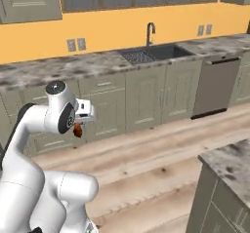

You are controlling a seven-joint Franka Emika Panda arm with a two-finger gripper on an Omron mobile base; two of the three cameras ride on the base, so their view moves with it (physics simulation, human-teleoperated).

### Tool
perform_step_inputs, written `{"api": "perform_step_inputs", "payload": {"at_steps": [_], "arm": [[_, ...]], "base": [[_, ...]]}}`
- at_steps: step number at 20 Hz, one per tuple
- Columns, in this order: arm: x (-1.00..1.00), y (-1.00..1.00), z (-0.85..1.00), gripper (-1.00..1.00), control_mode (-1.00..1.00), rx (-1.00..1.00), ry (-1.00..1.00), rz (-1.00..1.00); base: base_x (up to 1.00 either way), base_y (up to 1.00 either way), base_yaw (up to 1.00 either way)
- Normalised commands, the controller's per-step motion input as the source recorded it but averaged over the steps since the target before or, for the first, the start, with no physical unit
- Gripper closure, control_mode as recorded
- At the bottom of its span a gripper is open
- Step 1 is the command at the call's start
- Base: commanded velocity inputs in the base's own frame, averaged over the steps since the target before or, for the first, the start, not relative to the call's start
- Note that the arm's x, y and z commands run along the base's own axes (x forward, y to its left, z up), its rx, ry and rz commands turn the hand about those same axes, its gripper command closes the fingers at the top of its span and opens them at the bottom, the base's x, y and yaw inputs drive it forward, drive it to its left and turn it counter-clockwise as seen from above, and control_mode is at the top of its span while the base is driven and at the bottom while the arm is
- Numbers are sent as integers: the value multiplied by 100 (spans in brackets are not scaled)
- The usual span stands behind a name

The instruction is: Take the chicken drumsticks from the pan and place one on each plate on the dining counter.

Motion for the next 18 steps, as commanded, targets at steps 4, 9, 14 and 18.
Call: {"api": "perform_step_inputs", "payload": {"at_steps": [4,9,14,18], "arm": [[0,0,0,100,100,0,0,0],[0,0,0,100,100,0,0,0],[0,0,0,100,100,0,0,0],[0,0,0,100,100,0,0,0]], "base": [[0,5,-100],[29,25,-92],[66,52,-67],[60,65,-59]]}}
